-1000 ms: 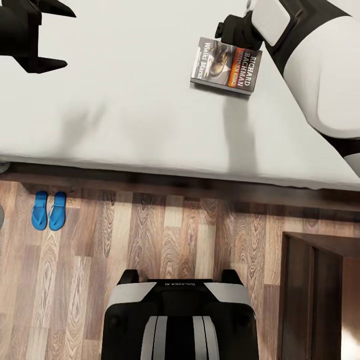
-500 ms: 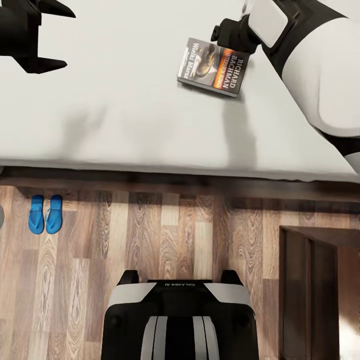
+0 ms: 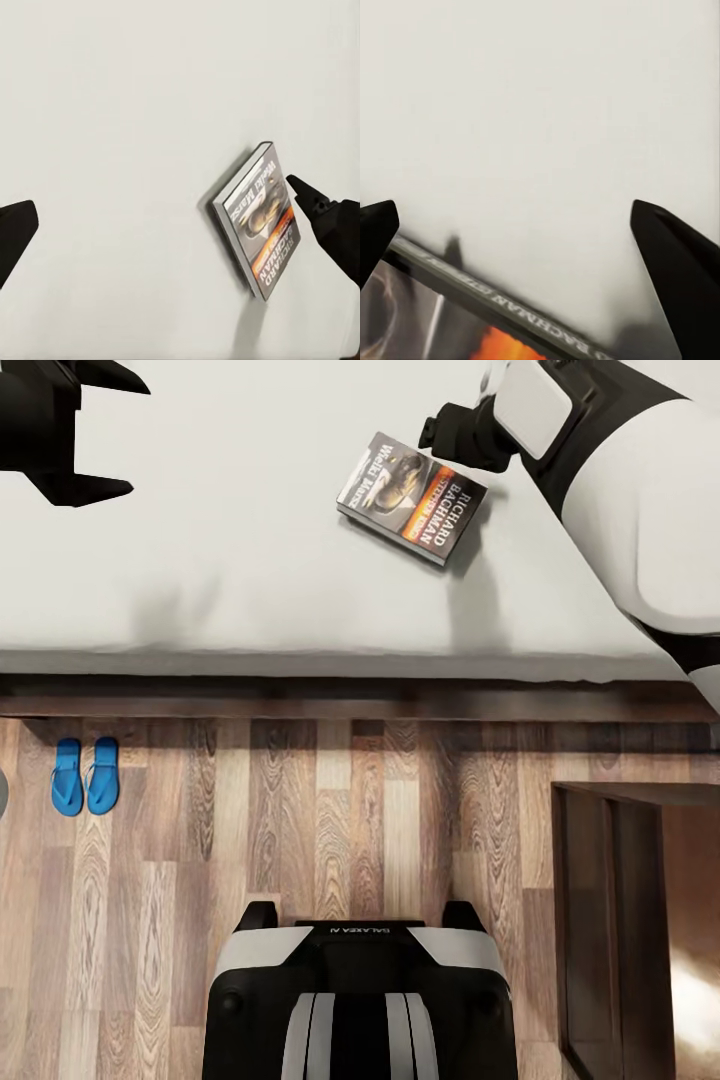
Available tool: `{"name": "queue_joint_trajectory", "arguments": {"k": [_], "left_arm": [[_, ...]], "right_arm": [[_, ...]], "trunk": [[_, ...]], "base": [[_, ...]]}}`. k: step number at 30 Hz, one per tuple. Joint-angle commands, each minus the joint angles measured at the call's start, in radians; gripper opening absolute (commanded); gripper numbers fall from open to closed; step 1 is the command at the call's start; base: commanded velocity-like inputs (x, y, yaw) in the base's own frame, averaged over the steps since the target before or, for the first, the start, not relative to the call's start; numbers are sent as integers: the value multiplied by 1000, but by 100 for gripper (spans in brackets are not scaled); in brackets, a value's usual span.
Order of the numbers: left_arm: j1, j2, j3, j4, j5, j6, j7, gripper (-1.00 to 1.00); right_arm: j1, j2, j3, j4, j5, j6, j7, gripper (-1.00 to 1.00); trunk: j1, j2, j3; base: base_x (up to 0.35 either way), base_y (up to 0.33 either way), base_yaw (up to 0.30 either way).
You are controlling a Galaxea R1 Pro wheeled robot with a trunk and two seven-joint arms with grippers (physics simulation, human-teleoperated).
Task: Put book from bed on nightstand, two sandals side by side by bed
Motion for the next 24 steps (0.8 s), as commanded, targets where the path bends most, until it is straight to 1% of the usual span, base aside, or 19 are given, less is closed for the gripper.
{"name": "queue_joint_trajectory", "arguments": {"k": [1, 8, 15, 19, 24], "left_arm": [[-1, 1, 0, 0, 6, 6, 8, 100], [-1, 1, 0, 0, 6, 6, 8, 100], [-1, 1, 1, 0, 6, 6, 8, 100], [-1, 1, 1, 0, 6, 6, 8, 100], [-1, 3, 0, 0, 6, 7, 8, 100]], "right_arm": [[0, 1, -8, 40, 12, 8, -3, 100], [-1, 1, -8, 40, 12, 6, 0, 100], [-18, 1, -8, 39, 12, 3, 0, 100], [-39, 1, -8, 39, 12, 0, 0, 100], [-73, 1, -7, 36, 12, -1, -1, 100]], "trunk": [[0, 0, 0], [0, 0, 0], [0, 0, 0], [0, 0, 0], [0, 0, 0]], "base": [[-19, 0, -9], [-2, 0, -1], [27, 0, 0], [181, 0, 0], [271, 0, 0]]}}
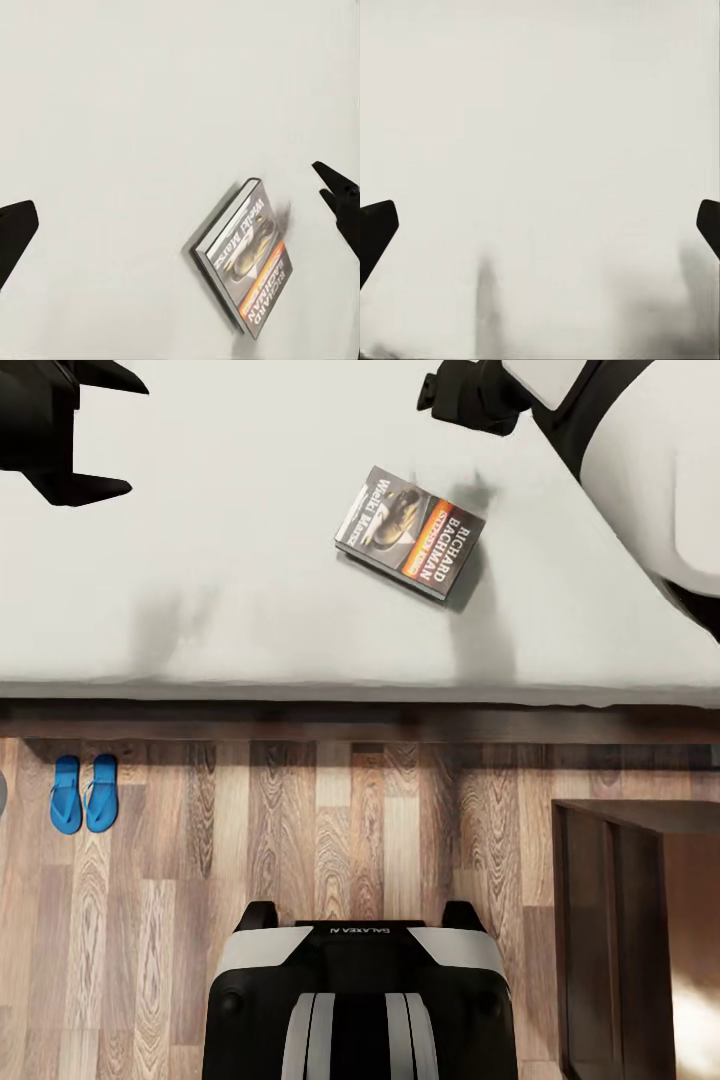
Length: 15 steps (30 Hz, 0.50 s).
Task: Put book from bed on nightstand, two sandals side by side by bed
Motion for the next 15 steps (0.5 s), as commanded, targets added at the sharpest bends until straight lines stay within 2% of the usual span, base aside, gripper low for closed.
{"name": "queue_joint_trajectory", "arguments": {"k": [1, 10, 15], "left_arm": [[-1, 1, 0, 0, 5, 6, 8, 100], [2, 1, -2, 0, 5, 6, 8, 100], [3, 1, -4, 0, 5, 6, 9, 100]], "right_arm": [[-7, 1, -8, -2, 8, 5, -2, 100], [-48, 1, -9, -3, 8, -12, -2, 100], [-47, 1, -9, -3, 8, -20, -1, 100]], "trunk": [[1, 0, 0], [1, 0, 0], [1, 0, 0]], "base": [[297, 0, 0], [301, 0, 0], [142, 0, 0]]}}
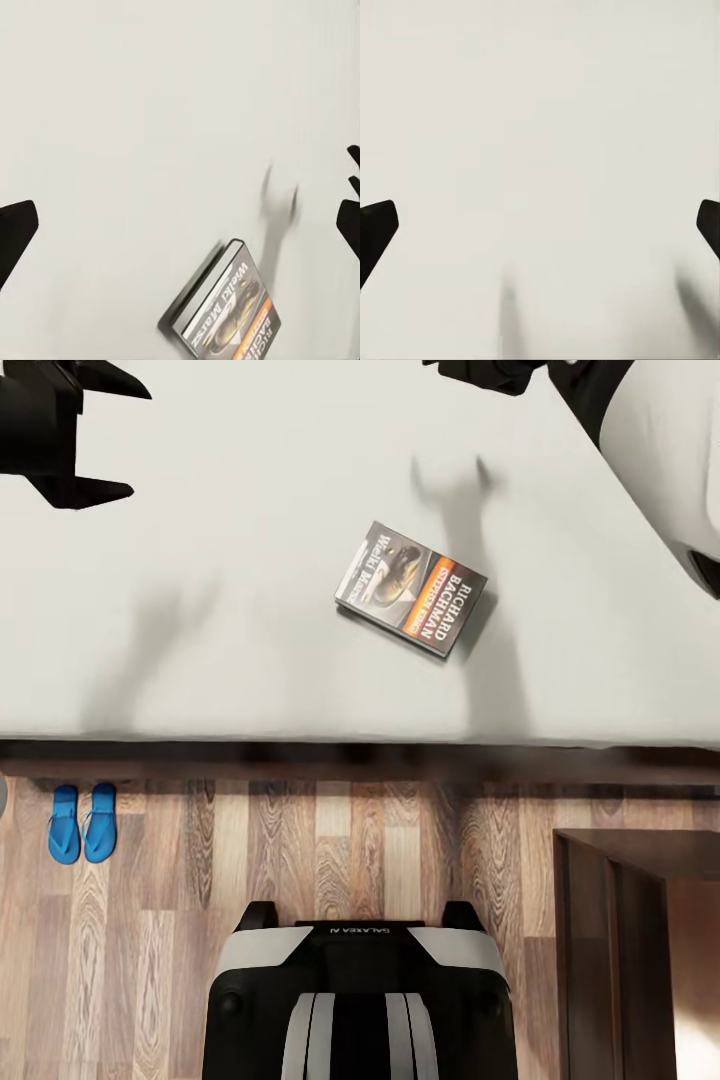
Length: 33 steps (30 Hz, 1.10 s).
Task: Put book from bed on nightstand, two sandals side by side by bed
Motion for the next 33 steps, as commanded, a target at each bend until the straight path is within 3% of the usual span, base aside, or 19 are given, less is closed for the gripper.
{"name": "queue_joint_trajectory", "arguments": {"k": [1, 11, 17, 18, 21, 24, 28, 30, 33], "left_arm": [[0, 1, -1, 0, 5, 6, 8, 100], [4, 3, -5, 0, 5, 6, 12, 100], [-7, 5, -56, 20, 7, 6, 13, 100], [-16, 7, -70, 36, 7, 6, 14, 100], [-21, 9, -75, 42, 8, 6, 14, 100], [-23, 10, -78, 45, 8, 6, 14, 100], [-24, 11, -79, 48, 7, 6, 14, 100], [-25, 11, -79, 49, 7, 6, 13, 100], [-25, 11, -79, 48, 7, 6, 12, 100]], "right_arm": [[1, 1, -8, -2, 9, 3, -1, 100], [2, 1, -8, -4, 9, 16, 59, 100], [-2, 1, -7, -24, 7, 166, 84, 100], [3, 1, -8, -72, 7, 221, 129, 100], [33, 1, -7, -126, 10, 240, 195, 100], [109, 1, -3, -226, 11, 252, 257, 100], [229, 1, 11, -444, 10, 307, 322, 100], [280, 1, 39, -556, 10, 372, 362, 100], [352, 1, 126, -728, 8, 475, 426, 100]], "trunk": [[0, 0, 0], [0, 0, 0], [0, 0, 5], [0, 0, 6], [0, 0, 11], [0, 0, 15], [0, 0, 22], [0, 0, 25], [0, 0, 30]], "base": [[67, 0, 0], [21, 0, 0], [2, 0, 0], [0, 0, 0], [0, 0, 0], [0, 0, 0], [0, 0, 0], [0, 0, 0], [0, 0, 0]]}}
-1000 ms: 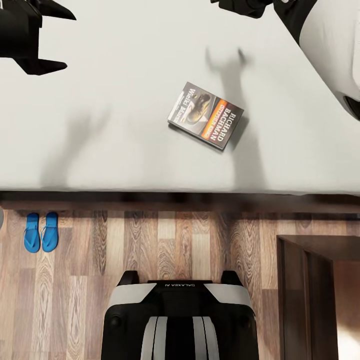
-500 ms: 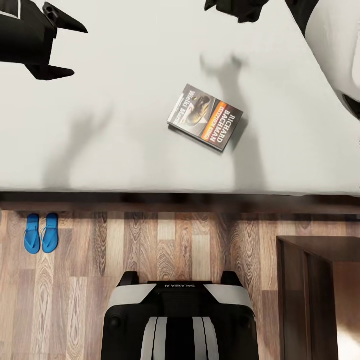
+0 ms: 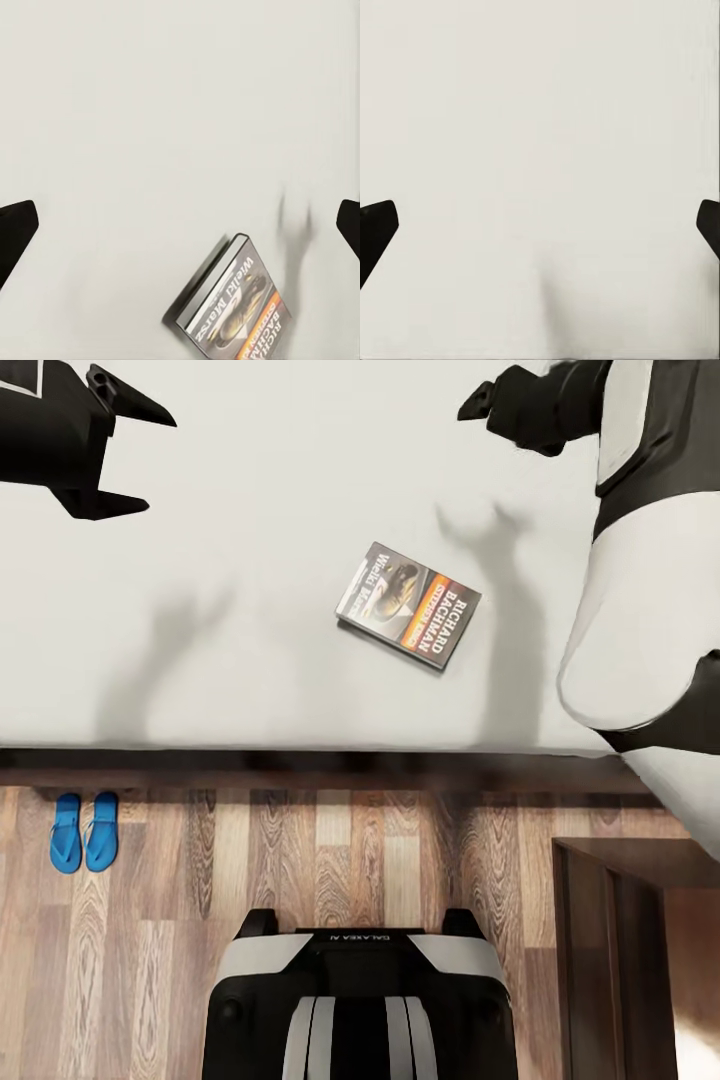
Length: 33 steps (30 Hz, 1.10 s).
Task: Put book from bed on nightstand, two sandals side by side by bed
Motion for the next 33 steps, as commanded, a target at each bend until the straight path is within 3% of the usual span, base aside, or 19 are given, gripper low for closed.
{"name": "queue_joint_trajectory", "arguments": {"k": [1, 2, 3, 6, 13, 17, 24, 33], "left_arm": [[-1, 1, 0, -1, 5, 6, 7, 100], [-1, 1, 0, -1, 5, 6, 7, 100], [-1, 1, 0, -4, 5, 6, 8, 100], [-1, 1, 0, -11, 4, 6, 9, 100], [2, 2, -1, -21, 4, 6, 8, 100], [5, 2, -1, -29, 5, 5, 8, 100], [8, 2, -2, -34, 20, 4, 9, 100], [22, 17, -3, -47, 73, 6, 13, 100]], "right_arm": [[27, 1, 32, -64, 10, 31, 25, 100], [27, 1, 32, -64, 10, 31, 25, 100], [83, 1, 102, -180, 9, 71, 47, 100], [168, 1, 198, -335, -20, 111, 70, 100], [244, 1, 278, -421, -137, 111, 82, 100], [290, 1, 302, -429, -184, 111, 84, 100], [328, 1, 324, -433, -321, 111, 84, 100], [402, 1, 322, -450, -382, 111, 97, 100]], "trunk": [[0, 0, 1], [0, 0, 3], [0, 0, 4], [0, 0, 9], [0, 0, 21], [0, 0, 27], [0, 0, 38], [0, 0, 53]], "base": [[0, 0, 0], [0, 0, 0], [0, 0, 0], [0, 0, 0], [0, 0, 0], [0, 0, 0], [0, 0, 0], [0, 0, 0]]}}
